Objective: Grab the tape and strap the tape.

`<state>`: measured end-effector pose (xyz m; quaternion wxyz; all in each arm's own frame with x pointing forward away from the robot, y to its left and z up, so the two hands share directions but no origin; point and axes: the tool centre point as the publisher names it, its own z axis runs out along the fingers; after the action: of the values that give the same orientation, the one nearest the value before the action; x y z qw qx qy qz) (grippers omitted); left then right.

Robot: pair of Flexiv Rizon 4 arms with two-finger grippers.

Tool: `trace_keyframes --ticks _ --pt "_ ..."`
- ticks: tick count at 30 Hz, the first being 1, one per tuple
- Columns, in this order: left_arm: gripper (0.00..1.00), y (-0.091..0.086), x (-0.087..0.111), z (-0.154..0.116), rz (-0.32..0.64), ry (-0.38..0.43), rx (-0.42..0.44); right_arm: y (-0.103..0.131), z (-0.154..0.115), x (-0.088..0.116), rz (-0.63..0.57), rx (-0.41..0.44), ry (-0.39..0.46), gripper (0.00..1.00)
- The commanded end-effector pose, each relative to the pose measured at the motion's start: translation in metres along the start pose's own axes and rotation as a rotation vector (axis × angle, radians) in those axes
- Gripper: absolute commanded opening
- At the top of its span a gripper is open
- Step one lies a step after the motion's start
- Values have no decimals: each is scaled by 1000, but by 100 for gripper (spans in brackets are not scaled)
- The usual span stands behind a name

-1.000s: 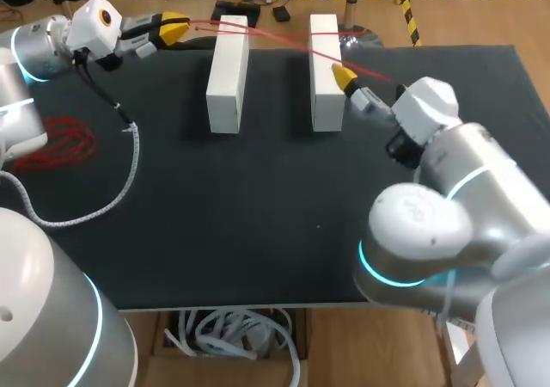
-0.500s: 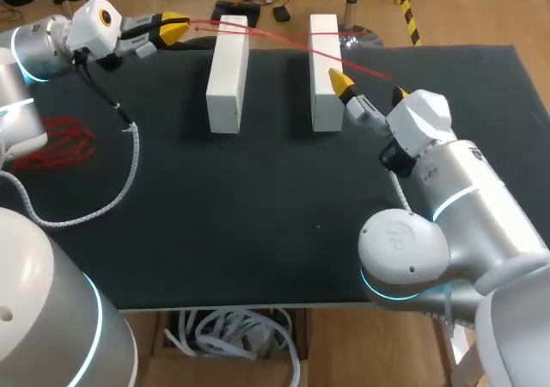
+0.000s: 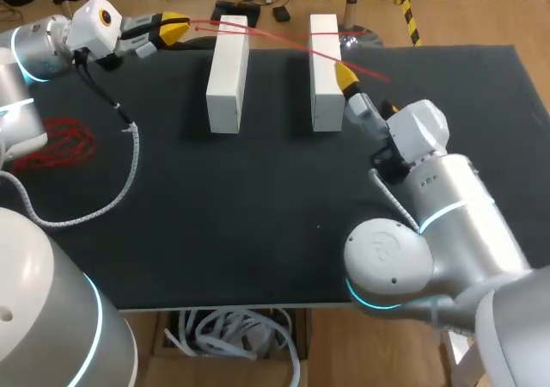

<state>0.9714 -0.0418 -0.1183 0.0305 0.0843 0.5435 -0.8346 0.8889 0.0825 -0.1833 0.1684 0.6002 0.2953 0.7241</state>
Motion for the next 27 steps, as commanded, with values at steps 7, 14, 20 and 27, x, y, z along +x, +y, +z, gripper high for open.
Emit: trace_keyframes --ticks 7,14,20,27 --pt "0 1 -1 0 0 2 2 -14 5 2 962 -393 -199 100" --pt "0 1 -1 0 0 2 2 -16 11 14 1053 -205 -111 100" --pt "0 1 -1 0 0 2 2 -16 11 14 1053 -205 -111 100" --pt "0 1 -1 0 0 2 2 -13 18 10 1106 -246 -122 100"
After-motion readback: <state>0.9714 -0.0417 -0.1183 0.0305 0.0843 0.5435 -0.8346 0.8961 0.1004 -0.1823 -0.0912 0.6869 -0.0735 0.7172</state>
